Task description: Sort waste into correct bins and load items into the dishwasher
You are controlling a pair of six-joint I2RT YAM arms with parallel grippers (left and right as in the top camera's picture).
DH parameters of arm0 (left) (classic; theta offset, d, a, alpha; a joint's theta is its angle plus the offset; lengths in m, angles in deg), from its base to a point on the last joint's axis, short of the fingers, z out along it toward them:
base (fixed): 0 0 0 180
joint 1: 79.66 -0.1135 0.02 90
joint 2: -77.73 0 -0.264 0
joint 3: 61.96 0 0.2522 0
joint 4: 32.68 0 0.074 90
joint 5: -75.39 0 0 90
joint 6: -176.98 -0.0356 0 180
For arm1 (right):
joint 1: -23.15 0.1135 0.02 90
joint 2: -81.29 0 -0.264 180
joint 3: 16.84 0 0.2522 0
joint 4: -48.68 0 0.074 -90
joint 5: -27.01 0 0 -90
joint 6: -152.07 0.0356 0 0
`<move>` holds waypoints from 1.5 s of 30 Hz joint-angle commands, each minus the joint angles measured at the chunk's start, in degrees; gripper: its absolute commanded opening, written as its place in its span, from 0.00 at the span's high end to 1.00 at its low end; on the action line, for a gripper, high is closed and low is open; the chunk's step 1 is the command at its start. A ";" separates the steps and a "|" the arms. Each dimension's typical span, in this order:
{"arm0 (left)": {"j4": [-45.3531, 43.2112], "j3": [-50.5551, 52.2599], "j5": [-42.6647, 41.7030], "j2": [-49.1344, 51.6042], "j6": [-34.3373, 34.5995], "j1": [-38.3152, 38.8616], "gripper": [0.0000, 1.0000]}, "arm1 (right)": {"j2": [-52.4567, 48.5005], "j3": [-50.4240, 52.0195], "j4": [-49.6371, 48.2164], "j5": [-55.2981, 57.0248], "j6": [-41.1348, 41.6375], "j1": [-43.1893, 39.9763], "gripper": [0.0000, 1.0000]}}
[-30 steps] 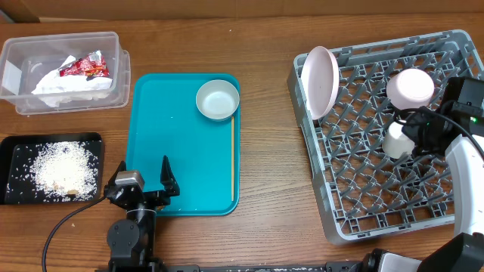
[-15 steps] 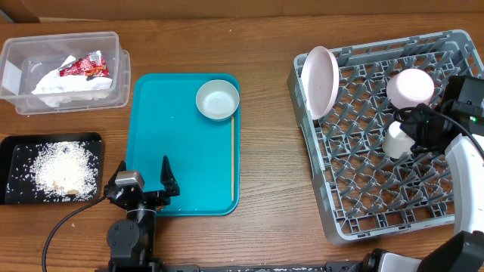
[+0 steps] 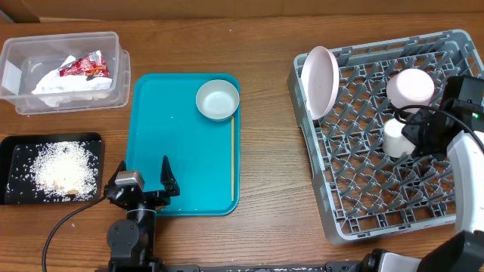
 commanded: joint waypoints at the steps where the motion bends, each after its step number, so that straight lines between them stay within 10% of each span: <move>1: -0.13 0.24 0.70 -0.52 -1.27 0.24 0.00 | 6.34 -3.82 0.15 -0.94 0.68 -0.09 0.96; 17: -0.13 0.24 0.70 -0.52 -1.27 0.24 0.00 | -1.55 -2.40 -4.37 -20.52 -8.39 -0.09 0.96; 45: -0.13 0.24 0.72 -0.52 -1.27 0.22 0.00 | -3.02 -4.39 3.39 1.38 0.87 -0.11 0.96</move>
